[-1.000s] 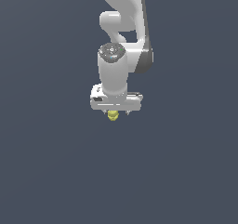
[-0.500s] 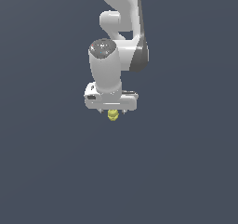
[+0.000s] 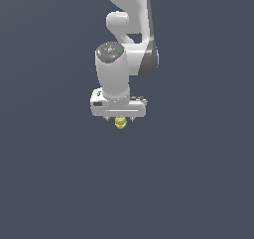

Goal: Pick up the object and move it to a goal position.

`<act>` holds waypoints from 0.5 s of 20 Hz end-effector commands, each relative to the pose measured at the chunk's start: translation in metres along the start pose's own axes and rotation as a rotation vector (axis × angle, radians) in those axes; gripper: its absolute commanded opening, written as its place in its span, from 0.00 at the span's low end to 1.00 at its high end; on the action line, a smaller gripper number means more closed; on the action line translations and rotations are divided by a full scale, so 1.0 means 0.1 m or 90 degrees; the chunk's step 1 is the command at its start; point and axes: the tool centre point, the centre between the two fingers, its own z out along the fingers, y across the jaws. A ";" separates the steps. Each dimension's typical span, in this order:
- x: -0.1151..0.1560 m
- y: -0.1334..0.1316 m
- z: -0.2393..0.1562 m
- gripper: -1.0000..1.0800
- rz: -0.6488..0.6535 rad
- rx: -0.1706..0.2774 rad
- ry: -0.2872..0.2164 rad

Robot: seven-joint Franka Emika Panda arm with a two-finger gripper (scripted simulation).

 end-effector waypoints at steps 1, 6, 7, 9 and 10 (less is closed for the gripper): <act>-0.03 0.01 0.03 0.96 -0.014 -0.002 0.000; -0.11 0.03 0.13 0.96 -0.060 -0.006 0.000; -0.14 0.04 0.15 0.96 -0.072 -0.008 0.000; -0.19 0.05 0.20 0.96 -0.099 -0.010 -0.001; -0.22 0.06 0.23 0.96 -0.114 -0.011 -0.001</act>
